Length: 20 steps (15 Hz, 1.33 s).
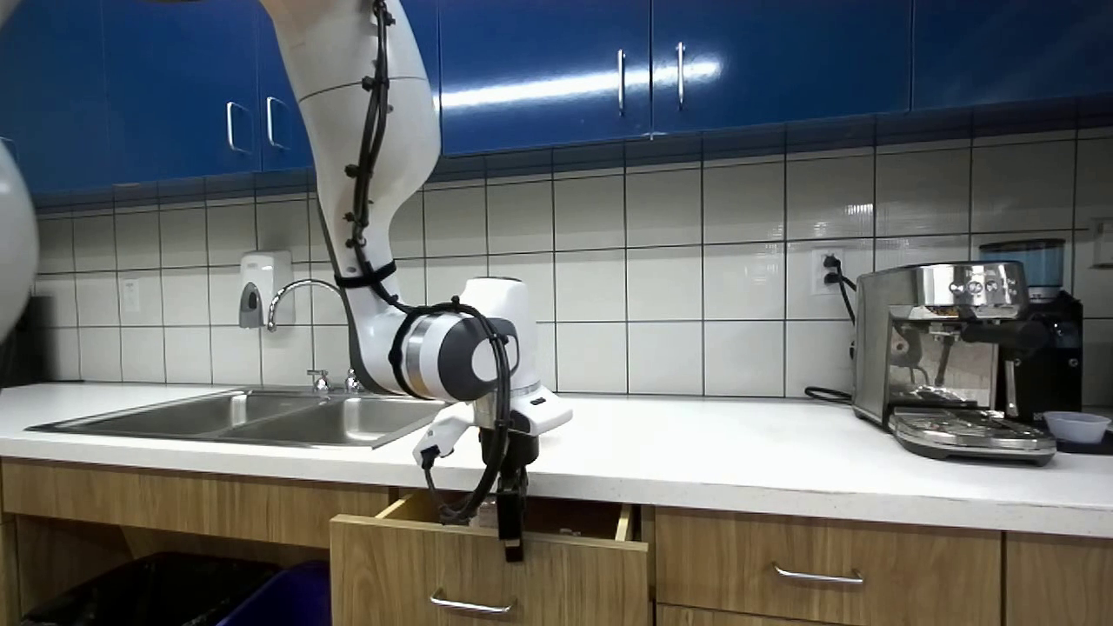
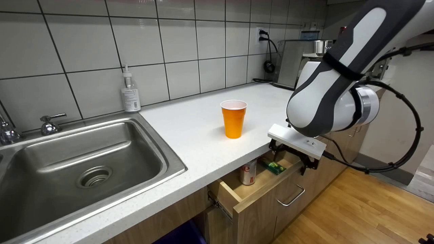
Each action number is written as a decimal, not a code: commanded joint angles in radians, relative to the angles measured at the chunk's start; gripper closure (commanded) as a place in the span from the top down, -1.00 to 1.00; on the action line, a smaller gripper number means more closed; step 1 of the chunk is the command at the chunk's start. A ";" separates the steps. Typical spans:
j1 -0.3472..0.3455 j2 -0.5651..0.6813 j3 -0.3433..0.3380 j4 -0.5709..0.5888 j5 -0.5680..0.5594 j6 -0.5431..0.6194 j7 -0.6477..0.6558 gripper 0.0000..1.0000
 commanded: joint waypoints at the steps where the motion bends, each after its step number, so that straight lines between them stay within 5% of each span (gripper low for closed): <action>1: 0.041 -0.113 -0.012 -0.113 -0.042 0.073 -0.001 1.00; 8: 0.055 -0.274 -0.014 -0.305 -0.072 0.145 -0.029 1.00; 14: -0.073 -0.391 0.054 -0.316 -0.053 -0.111 -0.287 1.00; 20: -0.129 -0.350 0.021 -0.249 -0.316 -0.286 -0.337 1.00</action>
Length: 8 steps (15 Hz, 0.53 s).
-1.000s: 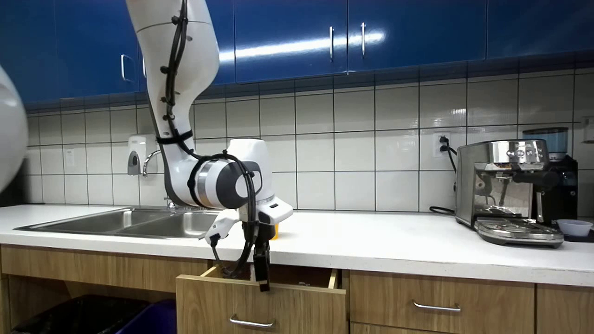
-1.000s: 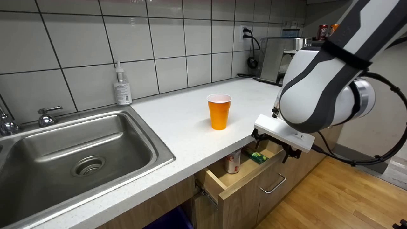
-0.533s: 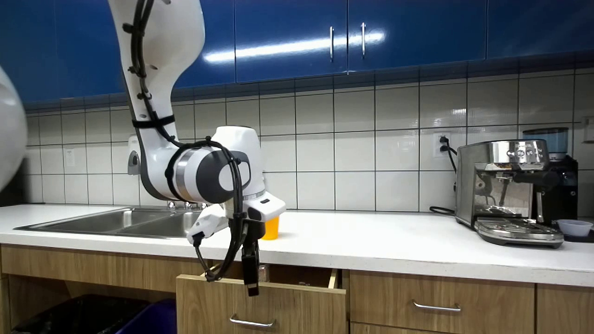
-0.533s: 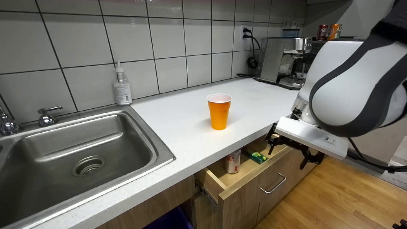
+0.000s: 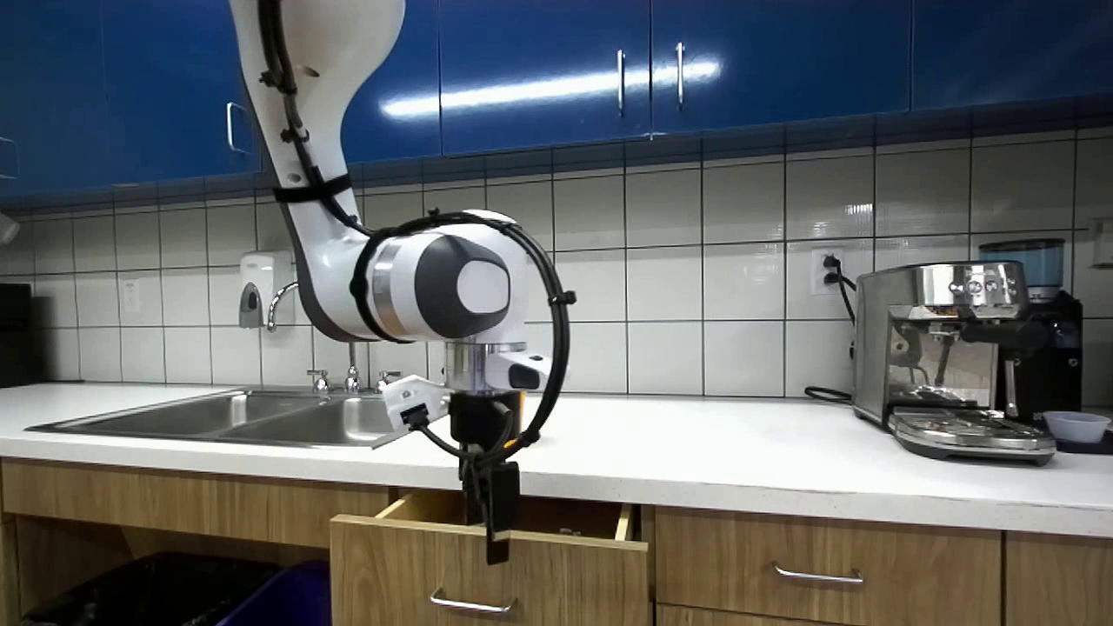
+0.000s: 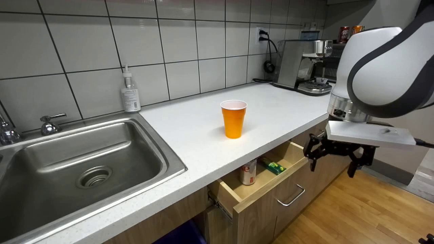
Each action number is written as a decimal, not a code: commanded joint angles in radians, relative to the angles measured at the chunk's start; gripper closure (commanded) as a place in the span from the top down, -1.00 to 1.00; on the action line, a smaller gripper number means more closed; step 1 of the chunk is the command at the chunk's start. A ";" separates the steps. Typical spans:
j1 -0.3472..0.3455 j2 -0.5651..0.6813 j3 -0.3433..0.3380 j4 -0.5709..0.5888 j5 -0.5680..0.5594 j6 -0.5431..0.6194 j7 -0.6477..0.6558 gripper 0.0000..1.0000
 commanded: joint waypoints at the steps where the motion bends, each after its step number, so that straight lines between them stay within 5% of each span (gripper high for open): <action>1: -0.033 0.010 0.004 0.043 -0.141 -0.095 -0.045 1.00; 8: -0.028 0.044 0.006 0.062 -0.228 -0.059 -0.027 1.00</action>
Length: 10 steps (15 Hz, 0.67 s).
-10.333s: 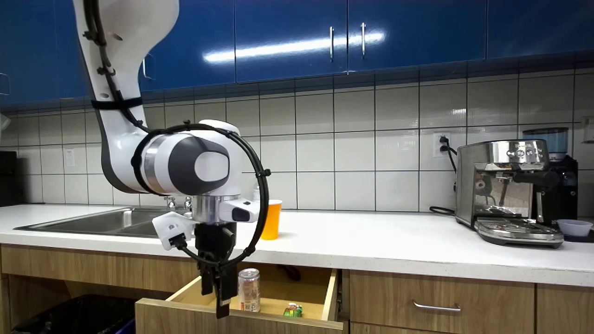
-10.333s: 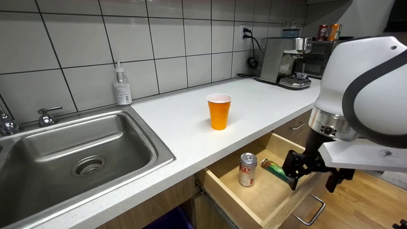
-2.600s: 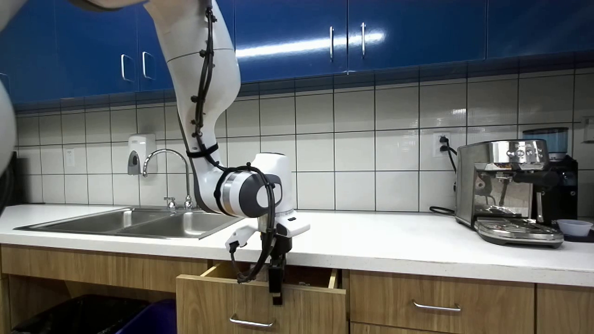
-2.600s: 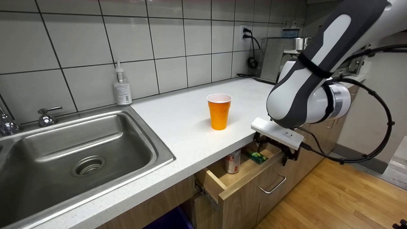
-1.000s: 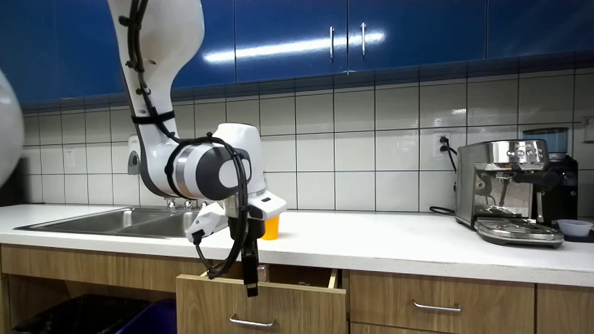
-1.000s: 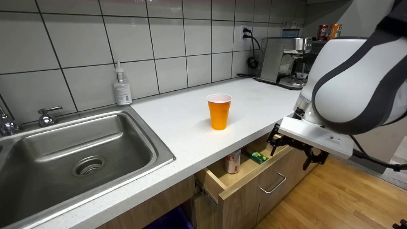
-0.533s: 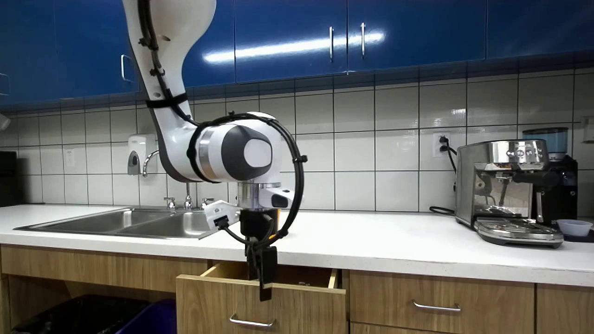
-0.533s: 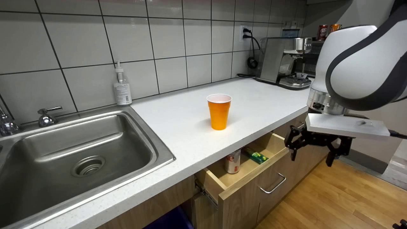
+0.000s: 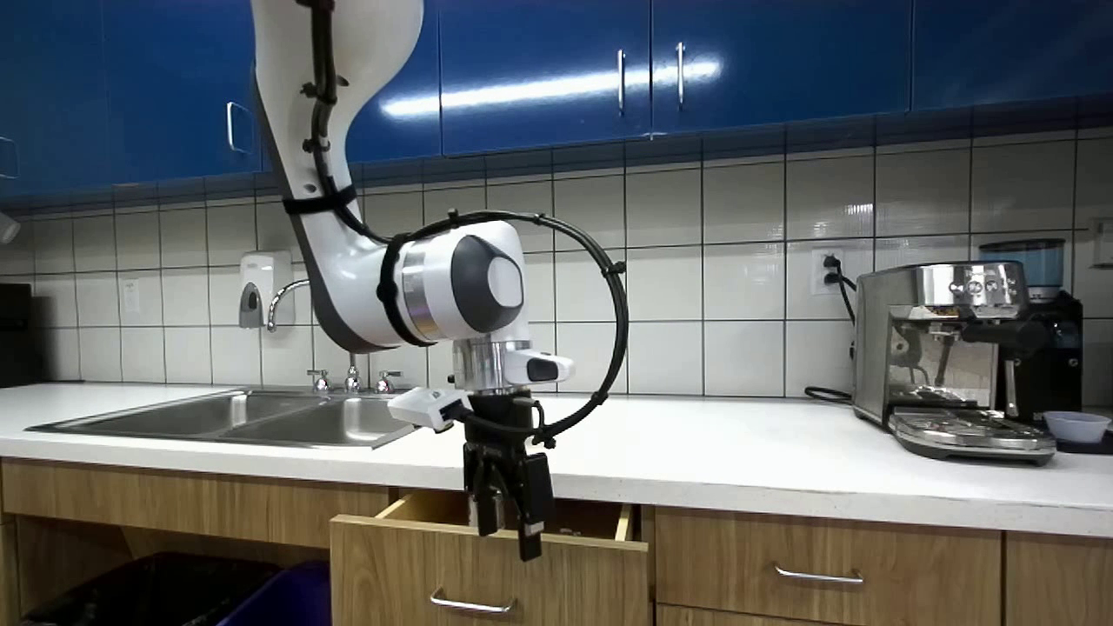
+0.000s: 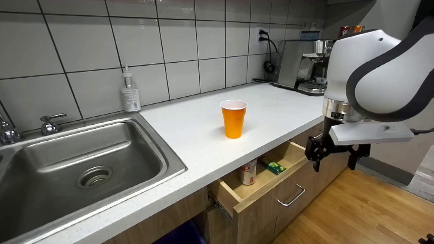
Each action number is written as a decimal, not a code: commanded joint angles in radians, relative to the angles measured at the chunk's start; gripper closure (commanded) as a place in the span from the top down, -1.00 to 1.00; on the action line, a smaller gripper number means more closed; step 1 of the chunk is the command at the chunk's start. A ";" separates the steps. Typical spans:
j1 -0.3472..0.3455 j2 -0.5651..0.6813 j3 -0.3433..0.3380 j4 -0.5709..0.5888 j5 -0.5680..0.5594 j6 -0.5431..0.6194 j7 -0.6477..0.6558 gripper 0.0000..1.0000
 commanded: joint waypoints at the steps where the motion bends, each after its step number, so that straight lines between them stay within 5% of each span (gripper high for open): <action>1: -0.005 0.012 0.005 0.011 -0.005 -0.002 0.000 1.00; 10: -0.004 0.047 -0.001 0.041 -0.019 -0.004 -0.030 1.00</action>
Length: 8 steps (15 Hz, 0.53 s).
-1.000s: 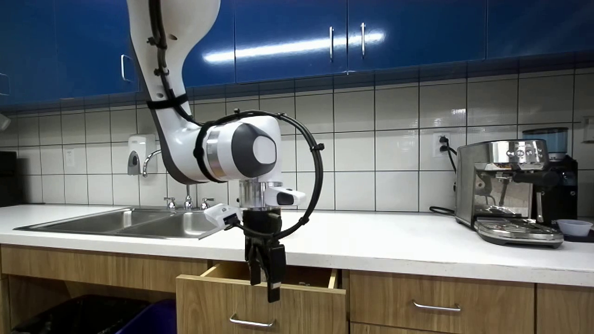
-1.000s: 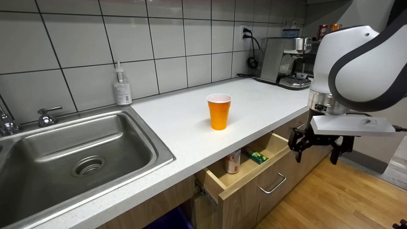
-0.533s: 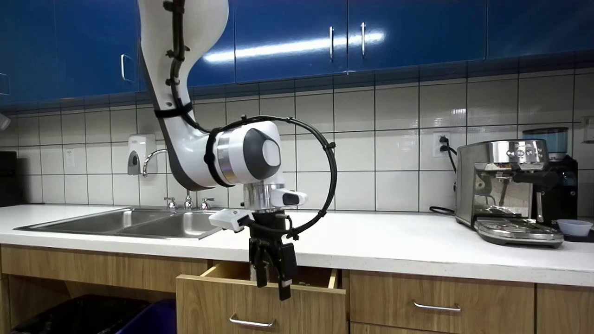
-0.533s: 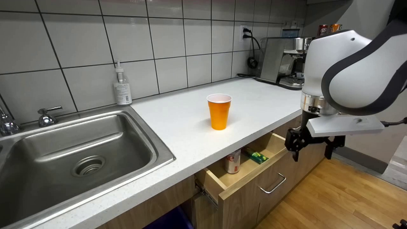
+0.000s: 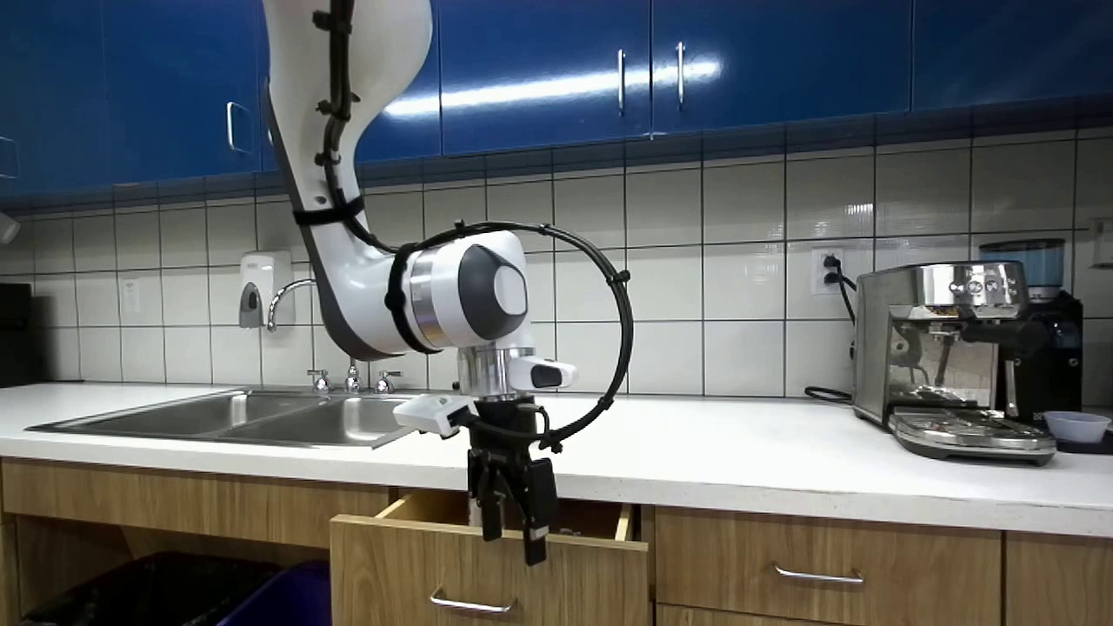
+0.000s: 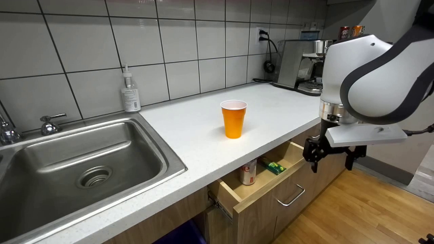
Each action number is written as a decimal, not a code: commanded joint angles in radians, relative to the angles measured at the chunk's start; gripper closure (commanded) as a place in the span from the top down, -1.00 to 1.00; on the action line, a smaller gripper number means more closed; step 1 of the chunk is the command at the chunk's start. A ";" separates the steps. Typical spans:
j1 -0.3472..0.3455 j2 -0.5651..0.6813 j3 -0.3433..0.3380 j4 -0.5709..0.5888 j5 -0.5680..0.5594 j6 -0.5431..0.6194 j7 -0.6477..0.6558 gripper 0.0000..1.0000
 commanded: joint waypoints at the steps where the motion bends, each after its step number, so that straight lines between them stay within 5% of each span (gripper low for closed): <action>1: 0.000 0.013 -0.004 0.017 -0.027 -0.007 -0.023 1.00; 8: 0.018 0.085 -0.008 0.076 -0.094 0.004 -0.031 1.00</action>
